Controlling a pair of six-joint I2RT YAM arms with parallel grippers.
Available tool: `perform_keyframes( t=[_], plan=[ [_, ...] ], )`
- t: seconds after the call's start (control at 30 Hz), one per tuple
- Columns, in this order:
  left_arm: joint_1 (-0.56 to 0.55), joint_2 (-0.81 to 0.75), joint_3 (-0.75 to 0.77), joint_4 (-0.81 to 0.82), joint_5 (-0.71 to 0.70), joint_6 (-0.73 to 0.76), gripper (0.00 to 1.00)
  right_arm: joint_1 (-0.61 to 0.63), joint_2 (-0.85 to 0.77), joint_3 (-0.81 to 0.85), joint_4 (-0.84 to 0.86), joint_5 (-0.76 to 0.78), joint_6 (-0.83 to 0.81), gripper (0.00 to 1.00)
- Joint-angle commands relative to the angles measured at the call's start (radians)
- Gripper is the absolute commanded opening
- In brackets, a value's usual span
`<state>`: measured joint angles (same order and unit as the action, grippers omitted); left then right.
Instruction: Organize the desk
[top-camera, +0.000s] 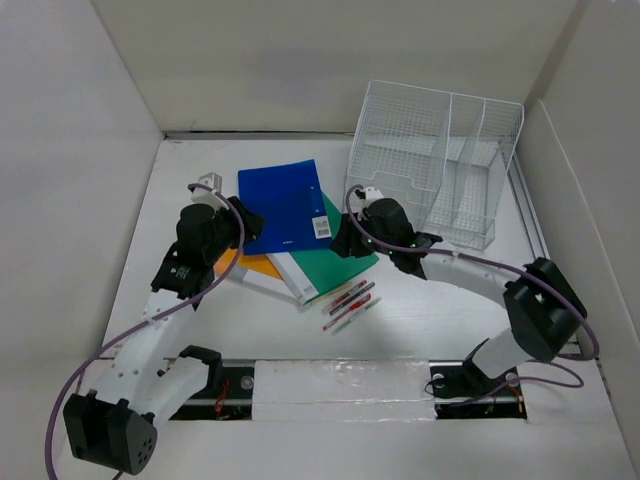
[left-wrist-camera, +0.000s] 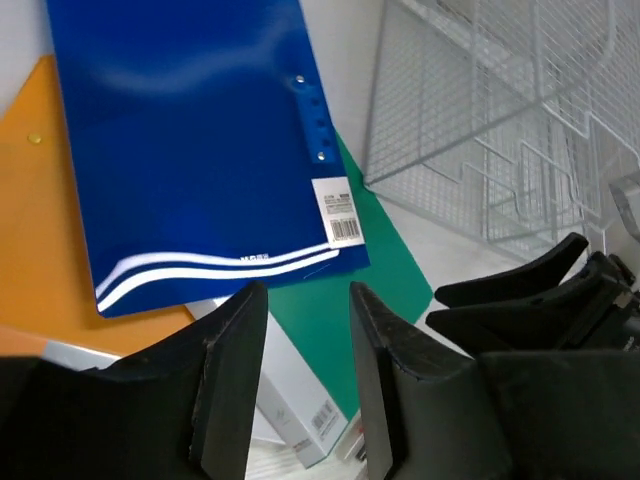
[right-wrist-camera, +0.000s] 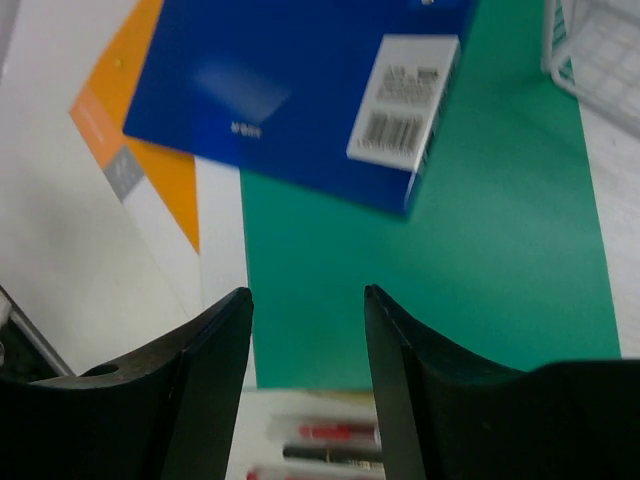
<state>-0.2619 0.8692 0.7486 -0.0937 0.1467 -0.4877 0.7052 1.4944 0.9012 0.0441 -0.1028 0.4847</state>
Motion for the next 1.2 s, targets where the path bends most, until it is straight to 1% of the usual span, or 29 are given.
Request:
perform_keyframes(
  t=[0.0,0.03,0.07,0.1,0.13,0.17,0.2,0.27,0.37,0.5,0.67,0.8,0.83,0.9,0.93,1.0,1.1,1.13,1.17],
  plan=[
    [0.000,0.034,-0.057,0.122,-0.131,-0.170,0.34,-0.024,0.082,0.080,0.200,-0.006,0.049,0.55],
    [0.000,0.042,-0.107,0.153,-0.206,-0.199,0.37,-0.035,0.101,0.082,0.242,0.011,0.069,0.57],
    [0.000,0.059,-0.132,0.188,-0.232,-0.221,0.46,-0.048,0.121,0.085,0.255,0.015,0.080,0.59],
    [0.000,0.071,-0.147,0.227,-0.258,-0.248,0.50,-0.073,0.162,0.096,0.263,0.018,0.098,0.59],
    [0.000,0.088,-0.152,0.229,-0.319,-0.255,0.52,-0.084,0.185,0.105,0.278,-0.004,0.101,0.61],
    [0.000,0.106,-0.147,0.226,-0.350,-0.256,0.55,-0.084,0.203,0.117,0.275,-0.008,0.103,0.62],
    [0.000,0.144,-0.141,0.213,-0.370,-0.262,0.56,-0.084,0.219,0.139,0.270,-0.003,0.115,0.62],
    [0.012,0.180,-0.124,0.219,-0.363,-0.252,0.60,-0.084,0.253,0.151,0.255,0.026,0.129,0.62],
    [0.030,0.249,-0.114,0.215,-0.366,-0.259,0.60,-0.084,0.285,0.154,0.255,0.054,0.155,0.63],
    [0.043,0.260,-0.156,0.299,-0.392,-0.299,0.60,-0.065,0.334,0.154,0.278,0.074,0.183,0.62],
    [0.043,0.358,-0.120,0.311,-0.406,-0.299,0.60,-0.038,0.392,0.157,0.330,0.126,0.199,0.57],
    [0.043,0.396,-0.121,0.341,-0.389,-0.298,0.57,-0.020,0.437,0.176,0.352,0.153,0.213,0.52],
    [0.043,0.399,-0.127,0.345,-0.395,-0.299,0.56,-0.010,0.444,0.179,0.353,0.160,0.215,0.47],
    [0.043,0.399,-0.143,0.350,-0.407,-0.302,0.56,-0.001,0.455,0.176,0.361,0.166,0.215,0.42],
    [0.043,0.399,-0.156,0.353,-0.415,-0.301,0.56,-0.001,0.455,0.173,0.373,0.157,0.215,0.38],
    [0.043,0.393,-0.172,0.359,-0.429,-0.304,0.55,0.008,0.454,0.160,0.379,0.150,0.219,0.38],
    [0.043,0.393,-0.198,0.377,-0.429,-0.305,0.54,0.034,0.416,0.101,0.388,0.192,0.219,0.42],
    [0.043,0.395,-0.204,0.377,-0.423,-0.307,0.54,0.048,0.376,0.066,0.395,0.233,0.219,0.48],
    [0.043,0.396,-0.207,0.379,-0.420,-0.305,0.54,0.048,0.356,0.048,0.396,0.256,0.216,0.50]
  ],
)
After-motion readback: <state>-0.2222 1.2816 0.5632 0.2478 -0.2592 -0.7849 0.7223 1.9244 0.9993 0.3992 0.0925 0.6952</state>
